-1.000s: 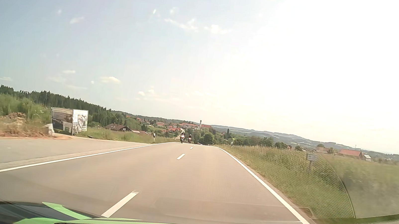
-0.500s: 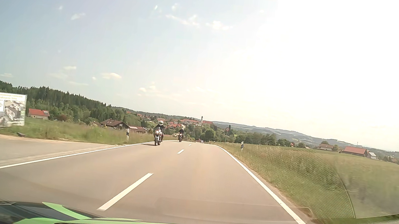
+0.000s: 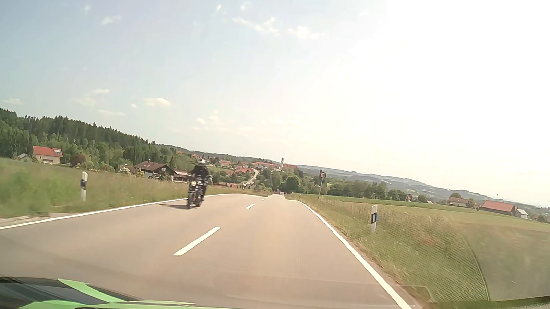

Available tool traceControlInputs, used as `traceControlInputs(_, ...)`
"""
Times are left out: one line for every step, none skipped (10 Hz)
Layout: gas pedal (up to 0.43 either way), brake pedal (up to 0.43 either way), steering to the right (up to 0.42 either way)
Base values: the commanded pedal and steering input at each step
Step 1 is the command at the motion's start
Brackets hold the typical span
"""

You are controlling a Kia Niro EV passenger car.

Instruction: Follow the waypoints while adhering to traffic rules and regulations

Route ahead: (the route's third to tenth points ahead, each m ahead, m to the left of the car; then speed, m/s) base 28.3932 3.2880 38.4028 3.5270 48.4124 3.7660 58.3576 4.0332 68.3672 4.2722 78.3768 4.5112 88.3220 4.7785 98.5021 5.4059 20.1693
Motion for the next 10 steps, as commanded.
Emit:
traceControlInputs(0.0, 0.0, -0.005)
traceControlInputs(0.0, 0.0, -0.005)
traceControlInputs(0.0, 0.0, -0.006)
traceControlInputs(0.0, 0.0, -0.007)
traceControlInputs(0.0, 0.0, -0.009)
traceControlInputs(0.02, 0.0, -0.01)
traceControlInputs(0.039, 0.0, -0.01)
traceControlInputs(0.059, 0.0, -0.01)
traceControlInputs(0.079, 0.0, -0.009)
traceControlInputs(0.087, 0.0, -0.008)
